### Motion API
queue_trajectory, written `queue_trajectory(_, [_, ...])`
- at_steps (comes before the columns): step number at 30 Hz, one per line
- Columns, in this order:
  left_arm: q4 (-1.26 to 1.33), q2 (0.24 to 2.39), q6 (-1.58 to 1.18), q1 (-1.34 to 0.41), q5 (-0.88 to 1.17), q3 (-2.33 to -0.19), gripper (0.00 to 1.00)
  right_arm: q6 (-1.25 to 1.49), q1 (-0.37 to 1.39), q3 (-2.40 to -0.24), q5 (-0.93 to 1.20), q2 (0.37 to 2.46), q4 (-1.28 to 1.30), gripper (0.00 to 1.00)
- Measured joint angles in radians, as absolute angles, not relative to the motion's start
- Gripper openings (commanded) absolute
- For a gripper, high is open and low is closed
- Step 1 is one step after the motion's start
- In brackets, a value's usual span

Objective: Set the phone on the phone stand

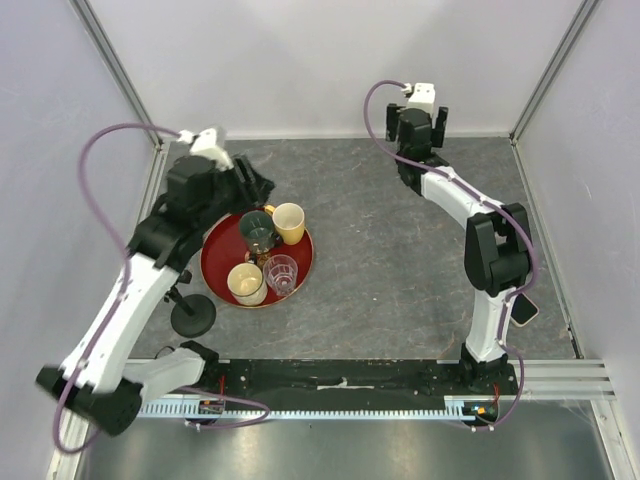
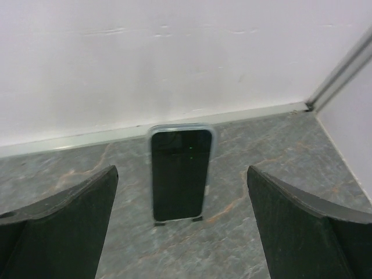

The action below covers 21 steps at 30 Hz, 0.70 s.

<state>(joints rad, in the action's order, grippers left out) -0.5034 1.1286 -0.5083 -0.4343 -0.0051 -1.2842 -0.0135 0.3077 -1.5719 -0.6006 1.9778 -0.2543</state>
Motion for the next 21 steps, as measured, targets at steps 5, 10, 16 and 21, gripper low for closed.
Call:
queue_trajectory(5, [-0.809, 0.935, -0.528, -0.43, -0.223, -1.34, 0.67, -0.028, 0.385, -1.56, -0.6, 1.957, -0.255, 0.98])
queue_trajectory(10, [-1.104, 0.879, -0.673, -0.383, -0.381, -1.352, 0.7, -0.03, 0.421, -1.549, -0.595, 1.918, -0.256, 0.98])
queue_trajectory(16, [-1.288, 0.97, -0.944, -0.234, -0.446, -1.384, 0.72, -0.028, 0.422, -1.544, -0.588, 1.886, -0.256, 0.98])
queue_trajectory(21, [-1.316, 1.042, -1.076, -0.03, -0.403, -1.381, 0.72, -0.024, 0.433, -1.543, -0.576, 1.876, -0.256, 0.98])
